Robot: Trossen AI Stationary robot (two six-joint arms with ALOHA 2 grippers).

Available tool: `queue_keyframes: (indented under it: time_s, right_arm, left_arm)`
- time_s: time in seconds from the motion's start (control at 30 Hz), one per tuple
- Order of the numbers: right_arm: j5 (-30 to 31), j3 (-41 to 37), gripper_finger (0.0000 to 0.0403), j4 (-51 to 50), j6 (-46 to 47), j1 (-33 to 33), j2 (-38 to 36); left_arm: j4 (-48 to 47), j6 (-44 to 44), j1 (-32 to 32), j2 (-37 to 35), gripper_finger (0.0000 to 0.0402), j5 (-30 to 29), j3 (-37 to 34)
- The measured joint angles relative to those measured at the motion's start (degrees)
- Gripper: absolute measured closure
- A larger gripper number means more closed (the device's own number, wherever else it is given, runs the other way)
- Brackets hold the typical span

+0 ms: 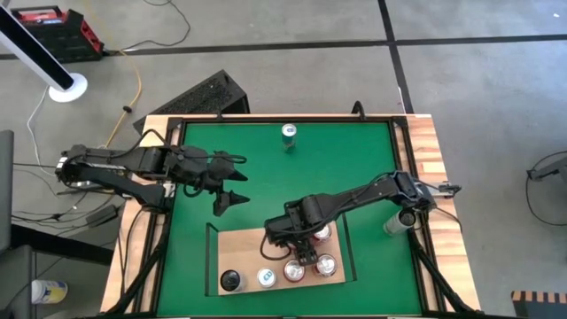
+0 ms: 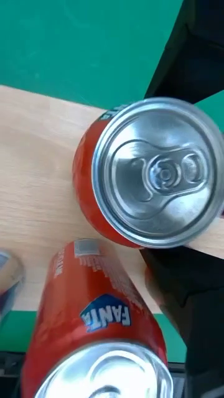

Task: Place canned beverage on shelf
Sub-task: Put the orange soda can on the shelf aligned with the other orange soda can

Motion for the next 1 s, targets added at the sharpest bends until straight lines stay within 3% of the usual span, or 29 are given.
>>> queue_keyframes:
  time_s: [1.0]
  right_arm:
    - [0.00,0.04,0.0040,0.25,1.25,-1.02,-0.25]
  left_arm:
    - [-0.02,0.24,0.00,0.00,0.0072,0.02,0.00]
